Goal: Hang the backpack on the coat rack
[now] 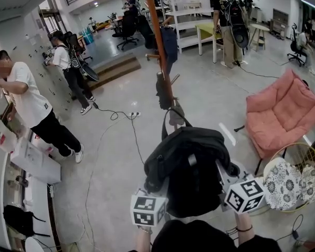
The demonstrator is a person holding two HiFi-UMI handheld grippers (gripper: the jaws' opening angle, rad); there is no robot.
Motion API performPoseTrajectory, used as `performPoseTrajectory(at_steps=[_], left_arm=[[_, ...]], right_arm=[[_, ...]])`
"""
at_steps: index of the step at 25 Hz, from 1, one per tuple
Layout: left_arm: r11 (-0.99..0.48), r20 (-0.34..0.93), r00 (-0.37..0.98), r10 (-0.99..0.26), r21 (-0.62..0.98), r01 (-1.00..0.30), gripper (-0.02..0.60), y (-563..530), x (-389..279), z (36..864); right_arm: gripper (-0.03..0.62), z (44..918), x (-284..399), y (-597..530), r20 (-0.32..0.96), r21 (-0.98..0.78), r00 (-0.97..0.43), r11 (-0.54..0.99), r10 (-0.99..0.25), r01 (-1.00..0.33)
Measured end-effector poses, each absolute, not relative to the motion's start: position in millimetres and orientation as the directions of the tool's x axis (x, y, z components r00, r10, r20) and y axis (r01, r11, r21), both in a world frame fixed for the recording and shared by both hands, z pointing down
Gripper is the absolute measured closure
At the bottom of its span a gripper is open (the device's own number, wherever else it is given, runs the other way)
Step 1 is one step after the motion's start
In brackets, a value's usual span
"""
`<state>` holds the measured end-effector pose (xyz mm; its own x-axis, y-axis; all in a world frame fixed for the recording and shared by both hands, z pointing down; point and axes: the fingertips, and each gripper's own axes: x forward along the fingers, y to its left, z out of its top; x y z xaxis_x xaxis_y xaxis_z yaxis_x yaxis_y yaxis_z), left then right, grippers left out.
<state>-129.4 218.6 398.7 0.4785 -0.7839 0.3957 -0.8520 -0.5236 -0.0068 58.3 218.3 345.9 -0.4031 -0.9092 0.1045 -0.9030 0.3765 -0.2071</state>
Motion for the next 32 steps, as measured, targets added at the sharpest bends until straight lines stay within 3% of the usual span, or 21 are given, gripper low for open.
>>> performPoseTrajectory(at_steps=[32], left_arm=[[-0.584, 0.424, 0.546, -0.723, 0.048, -0.811, 0.467, -21, -90, 418]], right_arm=[[0.566, 360, 95, -10, 0.157, -0.214, -0.320, 0.284, -0.934, -0.935]])
